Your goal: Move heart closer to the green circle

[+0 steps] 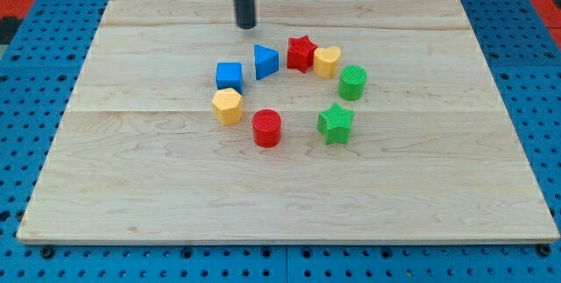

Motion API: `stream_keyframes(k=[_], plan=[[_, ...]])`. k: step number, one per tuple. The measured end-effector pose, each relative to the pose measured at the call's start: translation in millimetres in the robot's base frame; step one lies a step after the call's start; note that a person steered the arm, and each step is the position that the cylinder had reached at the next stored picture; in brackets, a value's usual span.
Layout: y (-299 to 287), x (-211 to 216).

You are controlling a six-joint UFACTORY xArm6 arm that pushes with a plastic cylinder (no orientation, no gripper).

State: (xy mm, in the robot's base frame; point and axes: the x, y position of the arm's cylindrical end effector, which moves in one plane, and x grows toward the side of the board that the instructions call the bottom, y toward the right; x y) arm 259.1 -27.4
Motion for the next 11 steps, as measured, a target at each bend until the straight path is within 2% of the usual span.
stream_keyframes(k=[1,4,5,7,8,11], plan=[[36.4,-23.0],[47.7,-24.0],[53.1,-11.8],[108.0,78.2],[141.5,106.9],[187.2,157.1]])
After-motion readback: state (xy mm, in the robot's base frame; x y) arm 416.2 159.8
